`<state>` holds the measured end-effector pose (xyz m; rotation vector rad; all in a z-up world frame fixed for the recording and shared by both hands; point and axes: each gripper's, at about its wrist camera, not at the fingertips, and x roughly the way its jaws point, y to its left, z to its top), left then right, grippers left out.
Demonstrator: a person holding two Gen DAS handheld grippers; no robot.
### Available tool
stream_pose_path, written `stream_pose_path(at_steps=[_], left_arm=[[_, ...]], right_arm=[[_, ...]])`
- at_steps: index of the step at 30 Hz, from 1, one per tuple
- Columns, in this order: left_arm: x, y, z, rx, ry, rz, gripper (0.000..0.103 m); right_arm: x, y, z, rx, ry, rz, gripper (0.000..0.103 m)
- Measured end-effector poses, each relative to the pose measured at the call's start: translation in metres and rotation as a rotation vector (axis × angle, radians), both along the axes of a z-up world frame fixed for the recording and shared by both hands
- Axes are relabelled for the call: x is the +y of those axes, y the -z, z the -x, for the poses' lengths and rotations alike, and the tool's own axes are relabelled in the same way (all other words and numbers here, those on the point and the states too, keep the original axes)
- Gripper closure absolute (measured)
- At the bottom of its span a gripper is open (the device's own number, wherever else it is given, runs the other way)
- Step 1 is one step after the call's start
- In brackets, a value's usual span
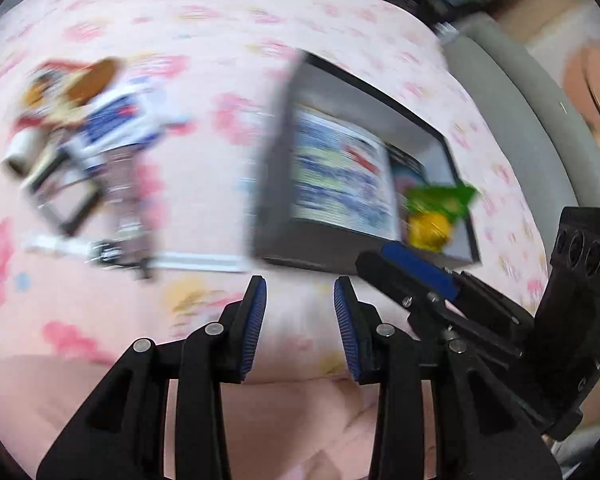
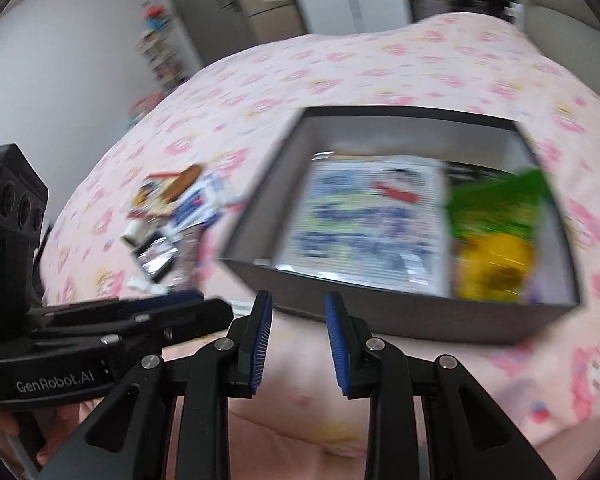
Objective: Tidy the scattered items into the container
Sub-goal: 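Withdraw the left tool from the box toward the remaining items, then reach the right tool to the brown hand-cream tube and grasp it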
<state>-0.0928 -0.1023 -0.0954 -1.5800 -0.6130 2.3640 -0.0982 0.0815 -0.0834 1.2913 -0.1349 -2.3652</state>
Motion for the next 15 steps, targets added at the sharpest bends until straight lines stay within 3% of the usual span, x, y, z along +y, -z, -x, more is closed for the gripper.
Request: stream_pose_path(at_steps=[5, 9, 11, 15], left_arm=[[-0.082, 0.024, 0.010, -0.060, -0.248, -0.067, 0.068], [-0.116, 0.057, 0.021, -0.099, -0.425, -0.129, 0.067], [-0.115, 0.071, 0.026, -0.107, -0.446, -0.122, 0.067], [-0.104, 0.097, 0.043, -0.178, -0.362, -0.108, 0.064]], right_arm=[[-0.070, 0.003, 0.023, 0.008, -0.095, 0.007, 0.078], [-0.113, 0.039, 0.021, -0.076, -0.185, -0.066, 0.078], [-0.124, 0.053, 0.022, -0.104, -0.214, -0.092, 0.078], [-0.144, 0.074, 0.038, -0.157, -0.262, -0.122, 0.078]])
